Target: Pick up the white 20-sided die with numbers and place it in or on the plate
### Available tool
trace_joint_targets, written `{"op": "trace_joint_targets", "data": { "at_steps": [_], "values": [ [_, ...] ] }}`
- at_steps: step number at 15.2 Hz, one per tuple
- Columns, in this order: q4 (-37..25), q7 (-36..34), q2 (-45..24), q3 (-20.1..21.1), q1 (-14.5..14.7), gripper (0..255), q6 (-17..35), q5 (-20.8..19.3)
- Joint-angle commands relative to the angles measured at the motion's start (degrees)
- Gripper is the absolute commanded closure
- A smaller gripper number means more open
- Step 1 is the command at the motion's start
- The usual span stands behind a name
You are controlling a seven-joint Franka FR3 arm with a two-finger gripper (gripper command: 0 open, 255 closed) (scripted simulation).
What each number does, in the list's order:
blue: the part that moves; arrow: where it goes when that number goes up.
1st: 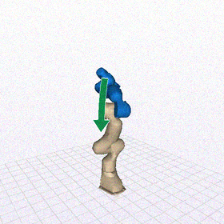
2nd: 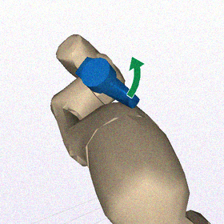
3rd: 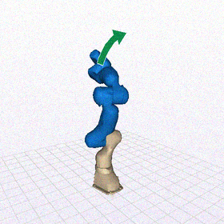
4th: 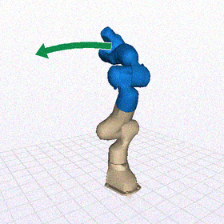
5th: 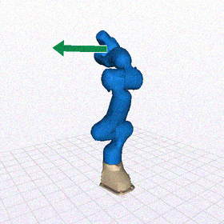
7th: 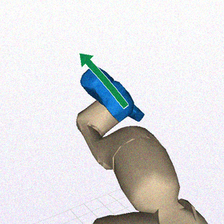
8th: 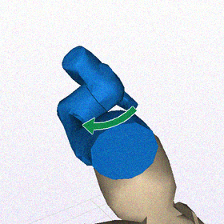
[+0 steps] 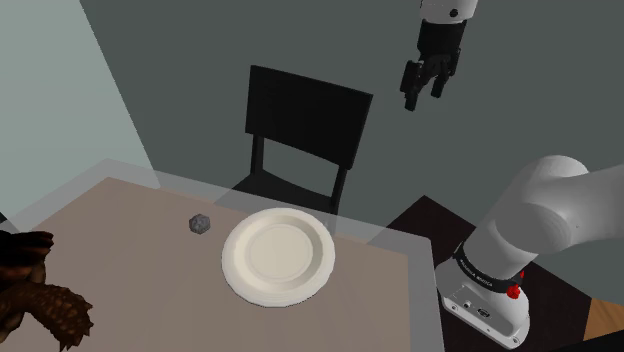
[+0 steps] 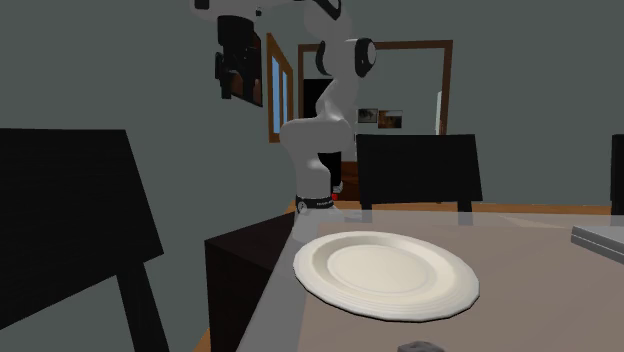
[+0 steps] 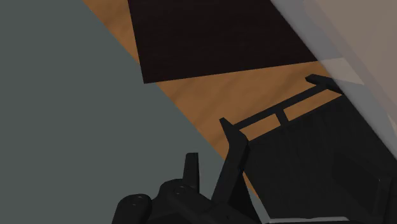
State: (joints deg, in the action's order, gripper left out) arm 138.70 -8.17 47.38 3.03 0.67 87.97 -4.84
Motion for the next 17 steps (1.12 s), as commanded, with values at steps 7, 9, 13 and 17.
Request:
{"op": "trace_joint_targets", "data": {
  "at_steps": [7, 9, 13, 17],
  "values": [
    [2.7, -5.9, -4.9, 4.5, 2.5, 0, 8.1, 5.9],
    [3.1, -7.7, -7.1, 6.1, 3.3, 0, 10.9, 7.8],
    [3.0, -11.2, -12.2, 9.2, 4.8, 0, 16.8, 11.0],
    [1.9, -14.5, -18.2, 12.4, 6.1, 0, 22.6, 13.6]
  ]
}}
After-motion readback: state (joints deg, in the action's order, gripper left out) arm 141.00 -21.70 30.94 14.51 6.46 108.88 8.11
